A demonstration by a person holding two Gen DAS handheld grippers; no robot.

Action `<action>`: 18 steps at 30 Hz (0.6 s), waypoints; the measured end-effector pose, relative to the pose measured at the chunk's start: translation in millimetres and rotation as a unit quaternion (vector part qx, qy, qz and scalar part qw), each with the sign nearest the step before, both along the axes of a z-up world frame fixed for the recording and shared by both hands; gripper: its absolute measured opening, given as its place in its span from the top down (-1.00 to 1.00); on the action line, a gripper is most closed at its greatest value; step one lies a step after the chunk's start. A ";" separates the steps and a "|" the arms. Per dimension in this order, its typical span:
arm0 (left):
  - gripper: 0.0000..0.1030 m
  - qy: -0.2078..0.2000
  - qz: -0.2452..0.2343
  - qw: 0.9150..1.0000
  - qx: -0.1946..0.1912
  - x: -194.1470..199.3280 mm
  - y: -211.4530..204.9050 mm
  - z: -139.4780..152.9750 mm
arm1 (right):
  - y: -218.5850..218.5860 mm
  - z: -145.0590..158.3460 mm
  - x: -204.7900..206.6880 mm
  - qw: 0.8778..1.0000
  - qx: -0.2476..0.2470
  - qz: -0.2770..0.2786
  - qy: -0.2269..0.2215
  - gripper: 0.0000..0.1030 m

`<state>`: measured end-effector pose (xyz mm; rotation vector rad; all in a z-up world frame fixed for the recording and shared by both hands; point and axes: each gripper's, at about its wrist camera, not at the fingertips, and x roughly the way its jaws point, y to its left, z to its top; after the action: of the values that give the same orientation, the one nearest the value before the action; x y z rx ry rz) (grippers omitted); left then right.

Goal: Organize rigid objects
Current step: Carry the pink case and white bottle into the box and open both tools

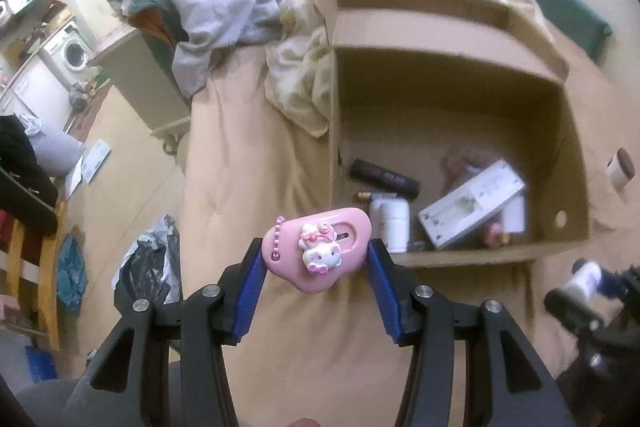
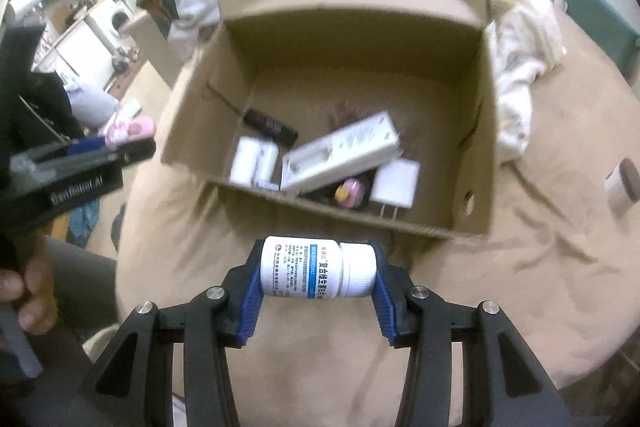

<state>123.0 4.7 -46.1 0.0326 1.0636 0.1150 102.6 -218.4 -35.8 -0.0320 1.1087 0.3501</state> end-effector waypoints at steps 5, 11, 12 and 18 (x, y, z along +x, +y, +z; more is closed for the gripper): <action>0.09 -0.021 -0.007 1.000 -0.013 2.5 -7.4 20.2 | -6.0 25.2 13.8 0.999 0.008 0.001 -0.038 0.03; 0.09 -0.031 -0.018 0.999 -0.029 17.5 -16.9 36.6 | -15.6 35.0 46.8 0.998 0.032 -0.026 -0.057 0.03; 0.09 -0.032 -0.019 0.999 -0.034 23.3 -18.8 39.7 | -16.6 36.0 51.6 0.997 0.034 -0.029 -0.058 0.03; 0.09 -0.052 -0.034 0.998 -0.017 48.9 -35.3 53.9 | -17.2 43.3 86.2 0.995 0.045 -0.047 -0.070 0.03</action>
<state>171.9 -30.6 7.8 0.0324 0.9589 0.0362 188.8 -235.6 7.5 0.0734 0.9510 0.3089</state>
